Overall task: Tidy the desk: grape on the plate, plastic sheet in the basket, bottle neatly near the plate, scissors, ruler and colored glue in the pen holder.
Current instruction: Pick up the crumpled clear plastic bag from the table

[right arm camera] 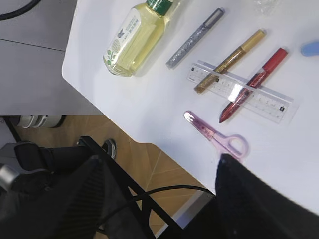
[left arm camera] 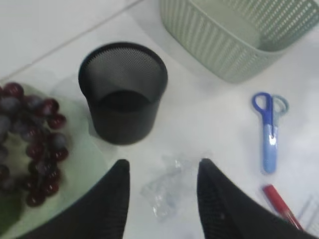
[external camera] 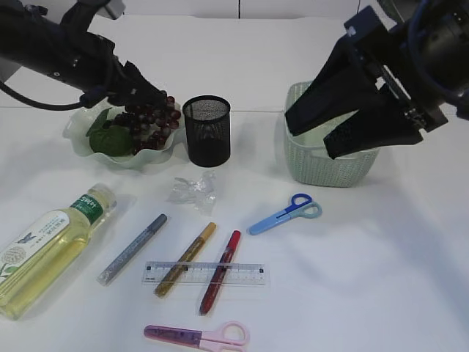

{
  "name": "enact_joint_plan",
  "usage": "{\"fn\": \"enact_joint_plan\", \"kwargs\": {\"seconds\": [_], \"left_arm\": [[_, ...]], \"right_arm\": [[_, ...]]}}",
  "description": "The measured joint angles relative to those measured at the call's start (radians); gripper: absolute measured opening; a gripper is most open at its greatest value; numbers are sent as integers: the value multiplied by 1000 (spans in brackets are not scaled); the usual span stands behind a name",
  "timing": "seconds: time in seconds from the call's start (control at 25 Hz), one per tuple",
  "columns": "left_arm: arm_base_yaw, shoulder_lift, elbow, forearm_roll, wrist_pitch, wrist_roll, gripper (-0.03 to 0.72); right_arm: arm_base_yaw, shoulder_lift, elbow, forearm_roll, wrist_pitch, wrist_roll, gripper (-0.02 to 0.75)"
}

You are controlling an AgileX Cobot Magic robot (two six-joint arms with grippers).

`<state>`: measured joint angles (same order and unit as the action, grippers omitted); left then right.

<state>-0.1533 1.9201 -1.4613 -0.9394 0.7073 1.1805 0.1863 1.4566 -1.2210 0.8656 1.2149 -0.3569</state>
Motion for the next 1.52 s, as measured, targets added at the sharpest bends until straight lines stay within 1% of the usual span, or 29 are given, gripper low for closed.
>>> {"fn": "enact_joint_plan", "kwargs": {"seconds": [0.12, 0.28, 0.44, 0.52, 0.76, 1.04, 1.28, 1.32, 1.4, 1.48, 1.52], "left_arm": [[0, -47, 0, 159, 88, -199, 349], [0, -128, 0, 336, 186, -415, 365], [0, -209, 0, 461, 300, -590, 367], [0, -242, 0, 500, 360, -671, 368], [0, -332, 0, 582, 505, -845, 369], [0, -453, 0, 635, 527, -992, 369], [0, -570, 0, 714, 537, -1116, 369], [0, -591, 0, 722, 538, -1129, 369], [0, -635, 0, 728, 538, -1141, 369], [0, -689, 14, 728, 538, -1147, 369], [0, -711, 27, 728, 541, -1151, 369]], "right_arm": [[0, 0, 0, -33, 0, 0, 543], [0, 0, 0, -59, 2, 0, 544], [0, 0, 0, -85, 2, 0, 543], [0, 0, 0, -101, 2, 0, 543], [0, 0, 0, -131, 2, -4, 544], [0, 0, 0, -141, 2, -36, 543], [0, 0, 0, -158, 2, -97, 543], [0, 0, 0, -180, 2, -97, 543], [9, 0, 0, -261, 2, -74, 543], [45, 0, 0, -408, -1, -13, 543], [77, 2, 0, -477, -6, 30, 543]]}}
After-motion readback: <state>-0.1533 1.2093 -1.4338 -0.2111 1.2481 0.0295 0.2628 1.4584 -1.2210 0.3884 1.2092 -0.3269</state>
